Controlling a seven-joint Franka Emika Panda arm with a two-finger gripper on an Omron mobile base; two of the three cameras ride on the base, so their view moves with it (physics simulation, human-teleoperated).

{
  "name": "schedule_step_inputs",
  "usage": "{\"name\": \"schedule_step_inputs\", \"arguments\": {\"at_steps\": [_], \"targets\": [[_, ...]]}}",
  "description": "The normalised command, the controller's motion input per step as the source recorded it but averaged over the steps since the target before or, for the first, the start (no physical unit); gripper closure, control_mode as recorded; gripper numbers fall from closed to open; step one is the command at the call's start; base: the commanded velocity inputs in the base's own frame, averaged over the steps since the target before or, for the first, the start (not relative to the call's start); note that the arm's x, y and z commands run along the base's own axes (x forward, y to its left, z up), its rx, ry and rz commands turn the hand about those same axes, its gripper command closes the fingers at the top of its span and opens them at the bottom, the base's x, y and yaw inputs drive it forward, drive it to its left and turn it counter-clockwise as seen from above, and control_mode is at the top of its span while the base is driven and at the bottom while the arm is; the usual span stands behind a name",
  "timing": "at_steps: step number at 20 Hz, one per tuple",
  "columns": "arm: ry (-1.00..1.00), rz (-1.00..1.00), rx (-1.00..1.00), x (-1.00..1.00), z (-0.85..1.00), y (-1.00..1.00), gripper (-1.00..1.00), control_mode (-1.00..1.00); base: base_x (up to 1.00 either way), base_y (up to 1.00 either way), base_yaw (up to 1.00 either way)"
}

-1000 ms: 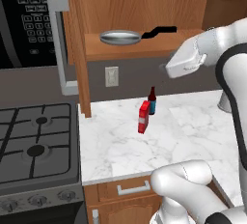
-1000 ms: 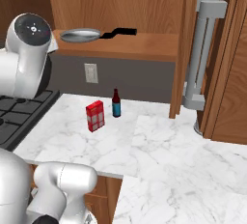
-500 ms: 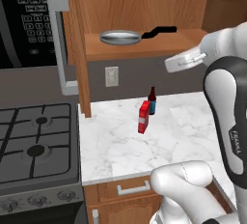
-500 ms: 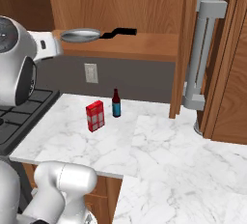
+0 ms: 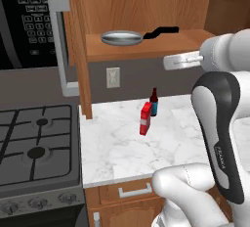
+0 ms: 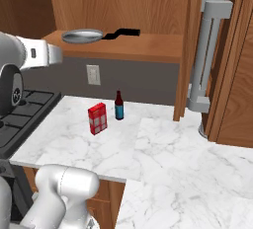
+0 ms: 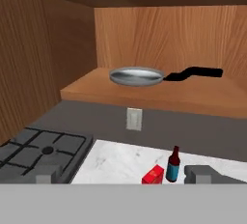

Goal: Pick the pan from the cabinet and place it on the stove. Then turn on the stove burner for the pan.

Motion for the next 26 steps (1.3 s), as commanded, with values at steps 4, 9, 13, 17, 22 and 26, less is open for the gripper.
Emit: {"name": "schedule_step_inputs", "arguments": {"at_steps": [4, 9, 13, 17, 22, 26], "targets": [[0.0, -0.08, 0.12, 0.0, 0.0, -0.21, -1.0, -1.0, 0.0, 0.0, 0.0], [0.0, -0.07, 0.1, 0.0, 0.0, -0.23, -1.0, -1.0, 0.0, 0.0, 0.0], [-0.05, -0.02, 0.03, -0.01, 0.01, -0.32, -1.0, -1.0, 0.0, 0.0, 0.0], [-0.05, -0.03, 0.0, 0.0, 0.06, -0.3, -1.0, -1.0, 0.0, 0.0, 0.0], [-0.1, -0.03, -0.12, 0.0, 0.18, -0.23, -1.0, -1.0, 0.0, 0.0, 0.0], [-0.12, -0.01, -0.2, 0.0, 0.21, -0.16, -1.0, -1.0, 0.0, 0.0, 0.0]]}}
